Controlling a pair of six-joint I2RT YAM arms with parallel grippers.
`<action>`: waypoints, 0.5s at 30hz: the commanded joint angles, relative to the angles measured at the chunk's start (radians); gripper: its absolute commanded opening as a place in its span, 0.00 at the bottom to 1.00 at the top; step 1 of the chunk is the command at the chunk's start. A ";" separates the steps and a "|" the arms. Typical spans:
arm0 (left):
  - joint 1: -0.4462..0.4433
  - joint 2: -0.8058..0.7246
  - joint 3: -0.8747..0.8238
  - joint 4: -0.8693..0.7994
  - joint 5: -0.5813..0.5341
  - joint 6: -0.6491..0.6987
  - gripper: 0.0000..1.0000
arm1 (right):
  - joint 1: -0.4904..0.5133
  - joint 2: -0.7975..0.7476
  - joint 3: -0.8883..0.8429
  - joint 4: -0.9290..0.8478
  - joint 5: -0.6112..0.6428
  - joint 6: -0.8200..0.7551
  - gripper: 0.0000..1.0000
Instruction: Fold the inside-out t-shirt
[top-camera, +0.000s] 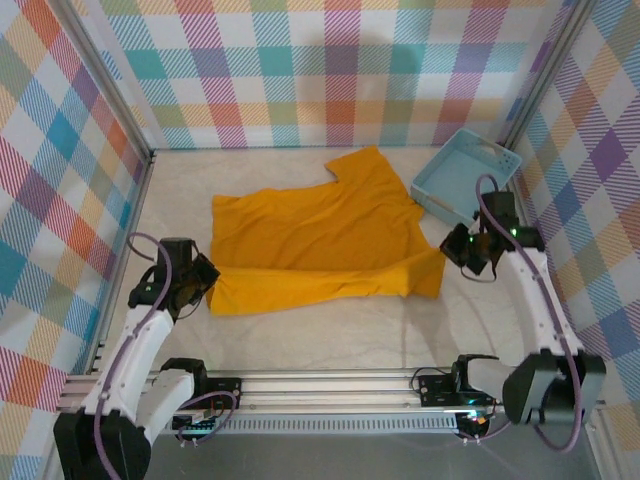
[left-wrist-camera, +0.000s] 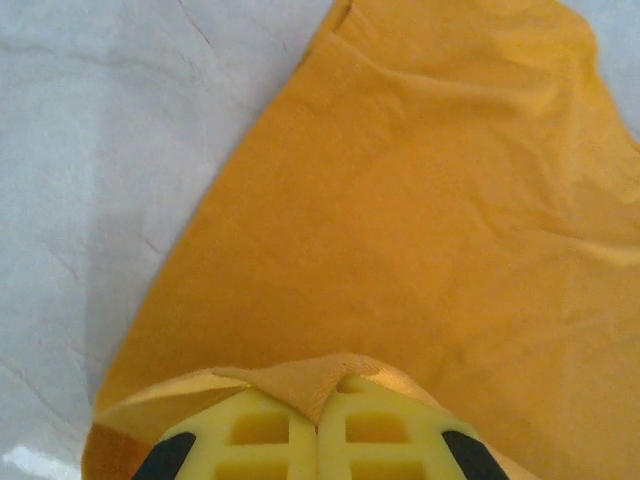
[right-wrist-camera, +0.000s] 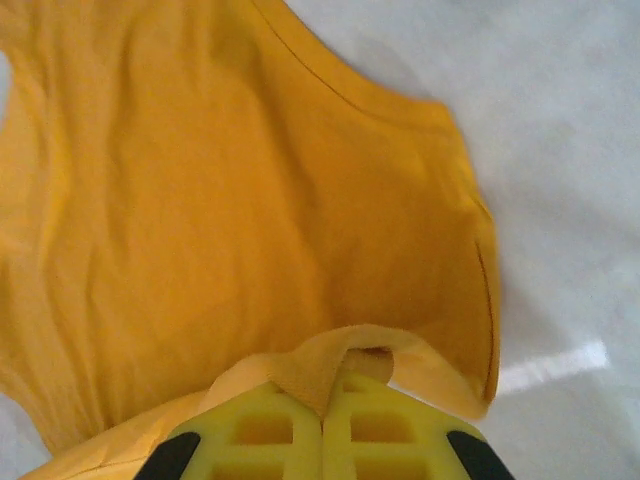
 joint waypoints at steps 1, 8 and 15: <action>0.000 0.036 0.025 0.039 -0.107 0.046 0.00 | 0.018 0.086 0.106 0.068 -0.024 -0.058 0.00; 0.015 0.135 0.031 0.111 -0.145 0.091 0.02 | 0.087 0.278 0.241 0.096 0.009 -0.073 0.00; 0.024 0.321 0.094 0.138 -0.144 0.110 0.03 | 0.147 0.442 0.370 0.090 0.043 -0.109 0.04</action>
